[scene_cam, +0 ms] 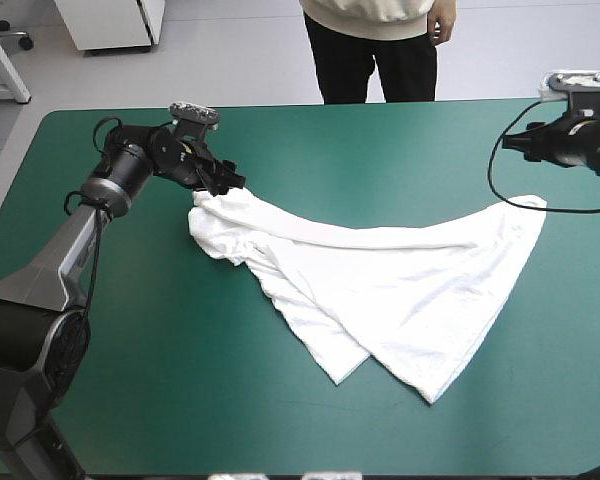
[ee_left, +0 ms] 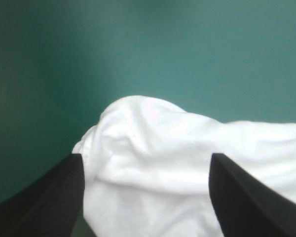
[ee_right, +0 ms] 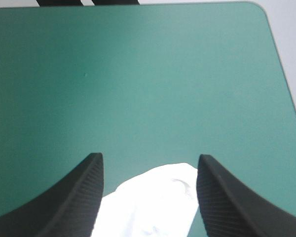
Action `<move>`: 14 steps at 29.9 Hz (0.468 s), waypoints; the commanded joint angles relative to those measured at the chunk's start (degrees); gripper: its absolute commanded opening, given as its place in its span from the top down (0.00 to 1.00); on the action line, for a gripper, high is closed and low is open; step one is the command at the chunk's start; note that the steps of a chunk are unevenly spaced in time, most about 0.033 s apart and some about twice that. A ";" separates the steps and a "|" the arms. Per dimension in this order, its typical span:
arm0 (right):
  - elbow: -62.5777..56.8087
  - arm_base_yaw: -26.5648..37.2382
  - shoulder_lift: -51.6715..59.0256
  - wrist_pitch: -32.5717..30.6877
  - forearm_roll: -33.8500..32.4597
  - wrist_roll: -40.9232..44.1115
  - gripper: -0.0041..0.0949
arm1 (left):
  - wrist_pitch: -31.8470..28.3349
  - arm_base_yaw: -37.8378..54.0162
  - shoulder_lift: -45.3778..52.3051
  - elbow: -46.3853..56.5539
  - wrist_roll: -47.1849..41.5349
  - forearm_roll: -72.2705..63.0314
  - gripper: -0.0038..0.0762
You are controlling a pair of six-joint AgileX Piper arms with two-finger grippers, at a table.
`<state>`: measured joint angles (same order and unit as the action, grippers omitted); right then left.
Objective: Fold the cloth
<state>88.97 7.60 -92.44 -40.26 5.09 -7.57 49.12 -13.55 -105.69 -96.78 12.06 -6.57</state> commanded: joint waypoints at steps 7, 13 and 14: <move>7.74 0.37 15.08 -17.56 4.70 -2.73 0.51 | 17.66 5.34 7.12 -2.94 -1.99 2.53 0.33; 7.74 0.37 21.73 -23.60 10.60 -4.92 0.54 | 13.46 12.39 7.22 5.75 1.87 -9.10 0.33; 7.74 0.37 22.45 -24.50 11.62 -4.92 0.54 | 11.28 12.56 7.22 6.85 3.11 -10.47 0.33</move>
<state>94.88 7.60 -73.17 -65.11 13.57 -11.43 65.30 -2.01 -101.35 -91.22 12.80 -10.41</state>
